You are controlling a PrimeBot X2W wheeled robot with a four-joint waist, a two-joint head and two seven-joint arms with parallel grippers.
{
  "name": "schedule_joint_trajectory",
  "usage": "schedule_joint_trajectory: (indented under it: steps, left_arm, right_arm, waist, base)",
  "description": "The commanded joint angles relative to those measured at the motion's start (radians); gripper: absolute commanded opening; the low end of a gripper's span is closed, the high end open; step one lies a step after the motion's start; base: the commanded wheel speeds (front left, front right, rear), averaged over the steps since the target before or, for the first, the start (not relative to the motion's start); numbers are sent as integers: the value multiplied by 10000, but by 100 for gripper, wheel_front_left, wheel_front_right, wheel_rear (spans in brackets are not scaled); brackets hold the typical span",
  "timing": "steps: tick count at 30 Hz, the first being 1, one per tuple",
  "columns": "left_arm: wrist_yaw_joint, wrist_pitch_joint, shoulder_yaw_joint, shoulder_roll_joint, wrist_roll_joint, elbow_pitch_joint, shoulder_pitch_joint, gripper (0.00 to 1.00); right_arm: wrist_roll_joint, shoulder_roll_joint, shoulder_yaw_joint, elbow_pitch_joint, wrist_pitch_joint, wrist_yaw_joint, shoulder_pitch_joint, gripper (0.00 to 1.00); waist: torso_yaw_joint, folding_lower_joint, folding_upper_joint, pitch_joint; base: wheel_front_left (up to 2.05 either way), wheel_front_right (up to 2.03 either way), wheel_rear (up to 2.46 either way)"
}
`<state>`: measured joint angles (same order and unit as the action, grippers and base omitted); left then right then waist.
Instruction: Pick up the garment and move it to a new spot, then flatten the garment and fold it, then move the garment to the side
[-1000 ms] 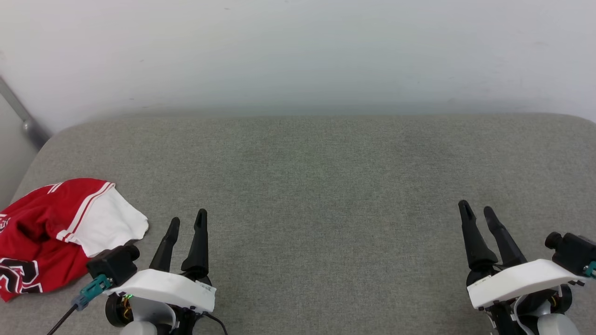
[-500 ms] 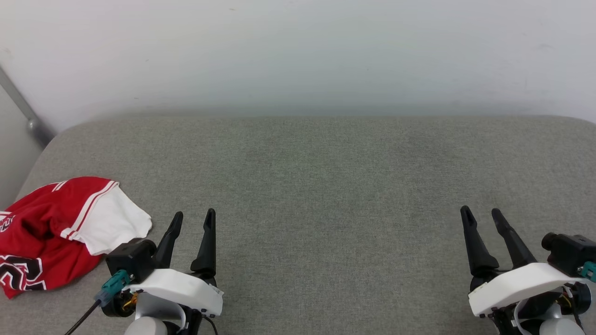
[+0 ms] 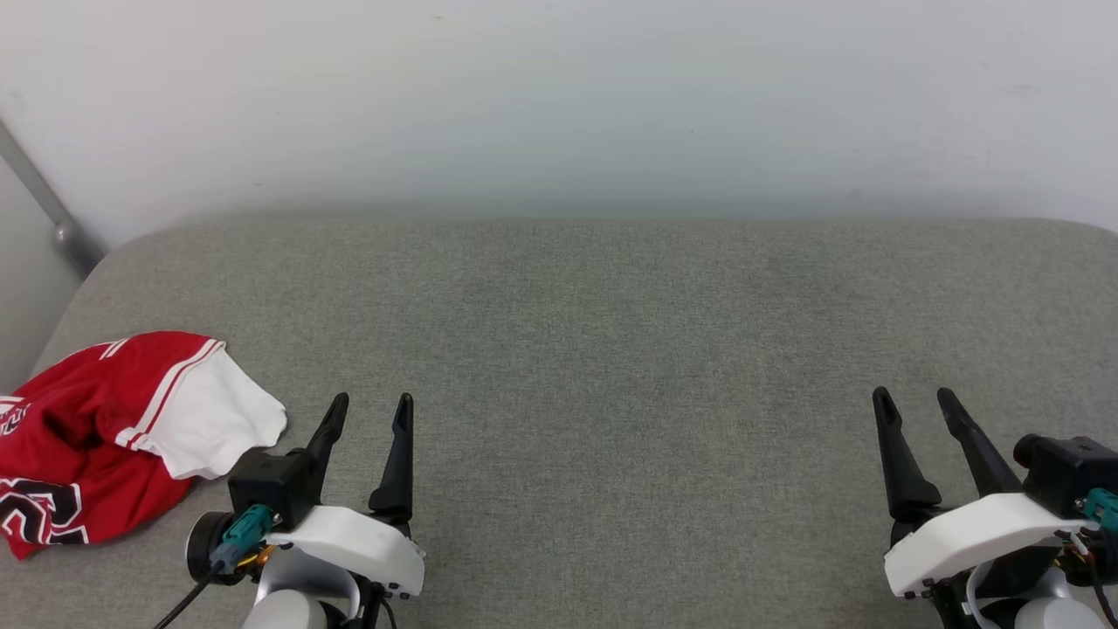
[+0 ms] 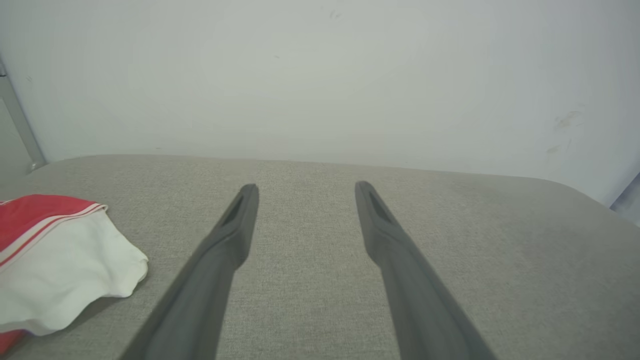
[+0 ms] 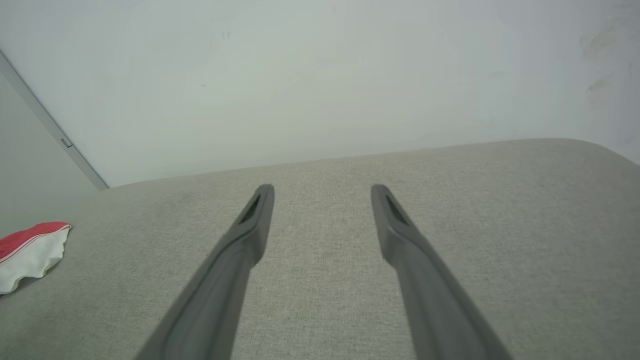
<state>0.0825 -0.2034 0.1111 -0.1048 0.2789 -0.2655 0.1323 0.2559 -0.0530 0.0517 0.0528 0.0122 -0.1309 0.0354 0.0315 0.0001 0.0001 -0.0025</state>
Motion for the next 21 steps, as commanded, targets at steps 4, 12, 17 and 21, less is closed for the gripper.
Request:
schedule_joint_trajectory:
  steps: [4, 12, 17, 21]
  left_arm:
    - [-58, -142, 11, 0, -401, 4, 174, 100]
    - [-70, -305, -11, 31, -892, -124, 202, 100]
    - [-22, -396, -31, 61, -1146, -203, 211, 100]
    - [38, -475, -41, 89, -1330, -187, 188, 100]
  right_arm:
    - [-424, 34, -12, -170, 30, 2, -114, 100]
    - [-948, 37, -93, -279, 5, 3, -145, 100]
    - [-1218, 37, -107, -314, -31, 3, -213, 100]
    - [-1453, 39, -103, -335, -86, 3, -240, 100]
  waist:
    - [-6, -1, -1, -1]
    - [-33, -1, -1, 4]
    - [-20, -1, -1, 2]
    - [9, -1, -1, 20]
  base:
    - [0, 0, 0]
    - [0, 0, 0]
    - [0, 0, 0]
    - [0, 0, 0]
